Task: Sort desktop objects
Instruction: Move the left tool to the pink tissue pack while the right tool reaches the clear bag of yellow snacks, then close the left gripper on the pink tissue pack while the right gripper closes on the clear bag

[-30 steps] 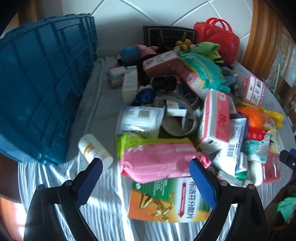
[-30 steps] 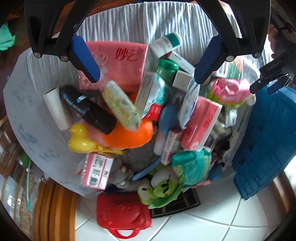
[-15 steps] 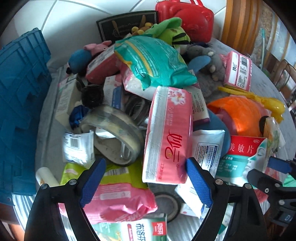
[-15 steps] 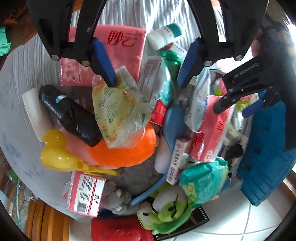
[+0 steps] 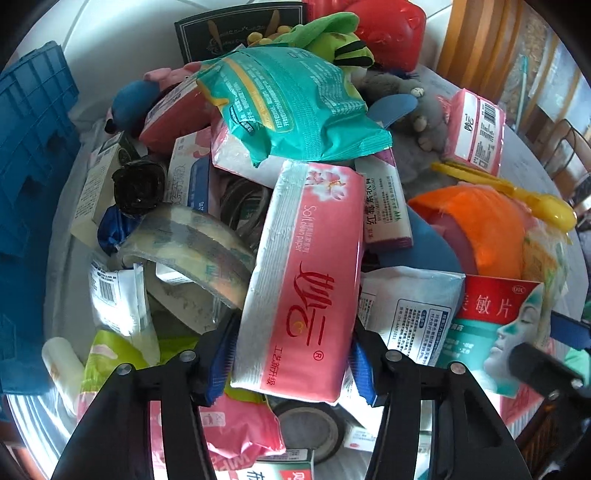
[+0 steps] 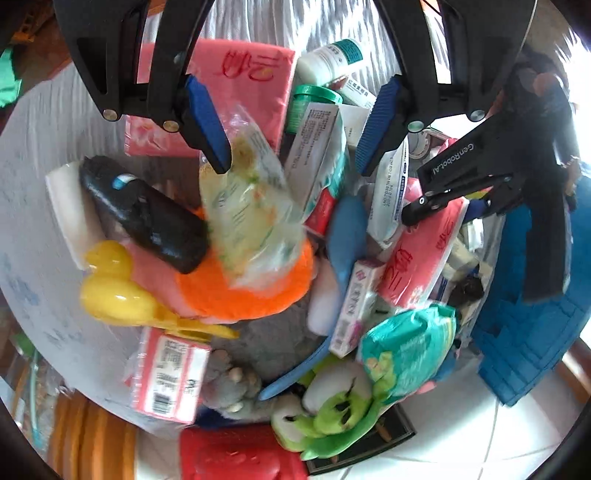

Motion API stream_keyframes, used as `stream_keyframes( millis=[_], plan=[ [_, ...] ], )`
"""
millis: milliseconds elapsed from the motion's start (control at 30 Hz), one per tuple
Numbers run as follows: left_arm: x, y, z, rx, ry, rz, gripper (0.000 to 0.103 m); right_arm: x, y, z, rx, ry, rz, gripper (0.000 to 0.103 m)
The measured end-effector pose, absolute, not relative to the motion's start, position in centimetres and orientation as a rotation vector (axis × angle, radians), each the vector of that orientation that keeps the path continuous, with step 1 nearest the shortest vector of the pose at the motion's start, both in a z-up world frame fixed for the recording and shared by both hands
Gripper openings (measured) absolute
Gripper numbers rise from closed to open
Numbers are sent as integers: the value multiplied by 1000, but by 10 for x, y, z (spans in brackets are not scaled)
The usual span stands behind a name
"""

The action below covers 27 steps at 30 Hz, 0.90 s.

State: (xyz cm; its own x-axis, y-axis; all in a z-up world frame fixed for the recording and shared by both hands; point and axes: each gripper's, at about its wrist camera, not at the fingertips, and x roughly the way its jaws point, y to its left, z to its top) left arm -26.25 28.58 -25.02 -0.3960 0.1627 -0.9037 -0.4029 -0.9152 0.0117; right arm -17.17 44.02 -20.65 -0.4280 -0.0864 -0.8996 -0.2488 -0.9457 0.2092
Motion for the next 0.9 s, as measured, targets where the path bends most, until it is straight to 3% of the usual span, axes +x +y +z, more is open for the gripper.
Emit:
stream_keyframes(
  millis=[133, 233, 400, 900],
  plan=[
    [-259, 289, -254, -1458, 369, 2366, 60, -160, 442, -198, -1594, 493, 2531, 70],
    [-257, 292, -256, -1426, 399, 2385, 60, -152, 441, -195, -1564, 500, 2534, 61],
    [-256, 287, -255, -1421, 370, 2388, 51, -151, 456, -199, -1515, 497, 2486, 61],
    [-230, 303, -239, -1419, 355, 2440, 50, -178, 483, -231, -1615, 544, 2537, 62]
  ],
)
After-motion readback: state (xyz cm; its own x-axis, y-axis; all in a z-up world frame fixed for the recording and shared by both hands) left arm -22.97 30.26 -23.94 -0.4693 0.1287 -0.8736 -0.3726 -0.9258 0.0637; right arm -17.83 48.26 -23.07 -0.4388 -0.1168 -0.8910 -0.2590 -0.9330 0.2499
